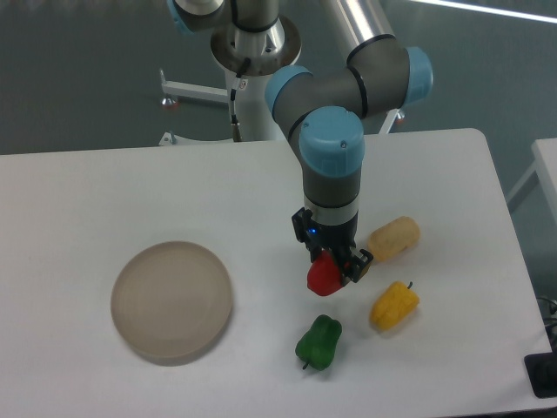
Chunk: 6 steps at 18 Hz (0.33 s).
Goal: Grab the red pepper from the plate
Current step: 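Lift the red pepper off the plate and carry it toward the yellow pepper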
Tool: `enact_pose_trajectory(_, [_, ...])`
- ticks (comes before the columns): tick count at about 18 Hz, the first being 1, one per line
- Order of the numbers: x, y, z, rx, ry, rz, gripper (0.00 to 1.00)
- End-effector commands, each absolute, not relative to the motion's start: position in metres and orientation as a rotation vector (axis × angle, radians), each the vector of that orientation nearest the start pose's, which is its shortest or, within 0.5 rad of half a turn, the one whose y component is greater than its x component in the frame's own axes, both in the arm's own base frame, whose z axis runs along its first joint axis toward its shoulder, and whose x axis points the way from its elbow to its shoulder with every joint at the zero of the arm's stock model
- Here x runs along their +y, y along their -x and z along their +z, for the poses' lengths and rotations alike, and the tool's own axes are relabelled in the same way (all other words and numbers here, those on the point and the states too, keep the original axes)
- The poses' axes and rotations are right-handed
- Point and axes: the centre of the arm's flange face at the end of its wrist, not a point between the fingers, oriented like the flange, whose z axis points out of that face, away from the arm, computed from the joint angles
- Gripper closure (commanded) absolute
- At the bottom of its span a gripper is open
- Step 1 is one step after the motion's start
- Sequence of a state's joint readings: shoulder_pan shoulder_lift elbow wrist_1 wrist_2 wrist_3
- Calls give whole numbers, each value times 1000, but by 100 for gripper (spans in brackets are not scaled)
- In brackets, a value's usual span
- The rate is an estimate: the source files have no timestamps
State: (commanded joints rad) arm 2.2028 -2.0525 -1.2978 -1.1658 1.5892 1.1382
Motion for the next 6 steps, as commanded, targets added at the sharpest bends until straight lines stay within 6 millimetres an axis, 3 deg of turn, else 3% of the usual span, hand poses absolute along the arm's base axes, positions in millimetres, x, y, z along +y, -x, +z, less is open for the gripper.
enact_pose_trajectory(6, [643, 306, 382, 755, 2920, 253, 40])
